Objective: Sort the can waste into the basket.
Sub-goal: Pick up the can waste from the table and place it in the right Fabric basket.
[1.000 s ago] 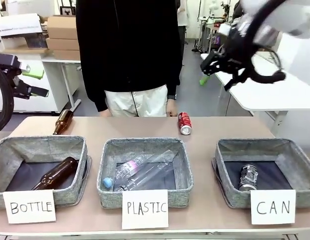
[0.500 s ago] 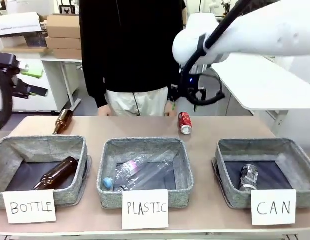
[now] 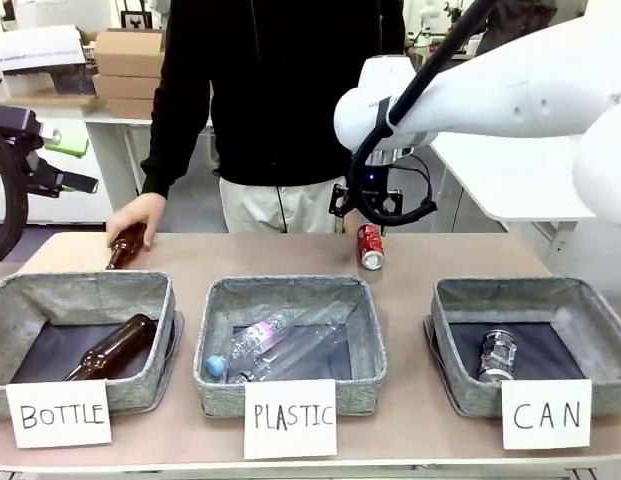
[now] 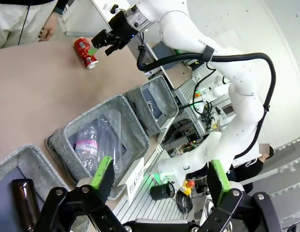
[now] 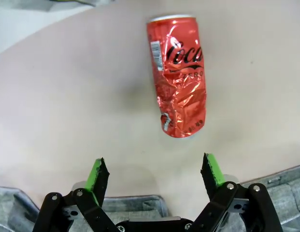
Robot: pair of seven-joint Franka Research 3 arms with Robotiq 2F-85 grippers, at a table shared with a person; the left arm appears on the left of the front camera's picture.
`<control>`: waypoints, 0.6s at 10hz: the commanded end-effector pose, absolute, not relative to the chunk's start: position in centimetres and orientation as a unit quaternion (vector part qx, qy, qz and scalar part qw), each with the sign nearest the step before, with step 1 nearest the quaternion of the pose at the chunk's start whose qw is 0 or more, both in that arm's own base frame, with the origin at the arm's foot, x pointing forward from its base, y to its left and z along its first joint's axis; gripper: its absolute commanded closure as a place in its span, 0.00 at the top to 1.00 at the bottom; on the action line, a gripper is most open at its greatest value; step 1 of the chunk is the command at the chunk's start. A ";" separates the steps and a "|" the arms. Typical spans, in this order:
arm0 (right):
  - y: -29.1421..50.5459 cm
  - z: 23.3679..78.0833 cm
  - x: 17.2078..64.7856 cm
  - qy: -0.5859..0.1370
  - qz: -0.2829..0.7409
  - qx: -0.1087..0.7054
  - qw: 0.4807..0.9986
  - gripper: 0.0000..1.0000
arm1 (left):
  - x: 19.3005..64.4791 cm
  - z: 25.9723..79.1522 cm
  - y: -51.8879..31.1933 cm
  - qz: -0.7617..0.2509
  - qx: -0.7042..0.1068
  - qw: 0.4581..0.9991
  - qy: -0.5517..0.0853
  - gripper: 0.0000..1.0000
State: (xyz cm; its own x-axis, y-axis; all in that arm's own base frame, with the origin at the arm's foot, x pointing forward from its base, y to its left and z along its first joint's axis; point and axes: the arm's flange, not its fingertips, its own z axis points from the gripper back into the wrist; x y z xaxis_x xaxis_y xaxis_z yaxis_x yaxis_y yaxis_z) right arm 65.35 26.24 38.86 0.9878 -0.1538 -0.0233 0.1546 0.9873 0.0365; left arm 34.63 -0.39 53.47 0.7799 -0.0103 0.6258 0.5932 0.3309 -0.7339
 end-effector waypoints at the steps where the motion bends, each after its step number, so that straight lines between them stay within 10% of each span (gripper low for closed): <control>1: 25.2 36.7 66.1 0.018 -0.069 0.015 0.997 1.00 | 34.5 53.8 -0.4 -0.190 -0.551 0.767 -0.268 1.00; 6: 25.0 32.6 67.4 -0.020 -0.061 -0.005 0.998 1.00 | 34.5 53.8 -0.4 -0.190 -0.551 0.767 -0.268 1.00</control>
State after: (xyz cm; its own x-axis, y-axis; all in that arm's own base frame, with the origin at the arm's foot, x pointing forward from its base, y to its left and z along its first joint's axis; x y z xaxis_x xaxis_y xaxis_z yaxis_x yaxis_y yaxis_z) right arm 67.19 25.25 32.65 0.9919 -0.1268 -0.0023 0.1268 0.9918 0.0156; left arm 34.63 -0.38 53.46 0.7801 -0.0103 0.6255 0.5930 0.3308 -0.7341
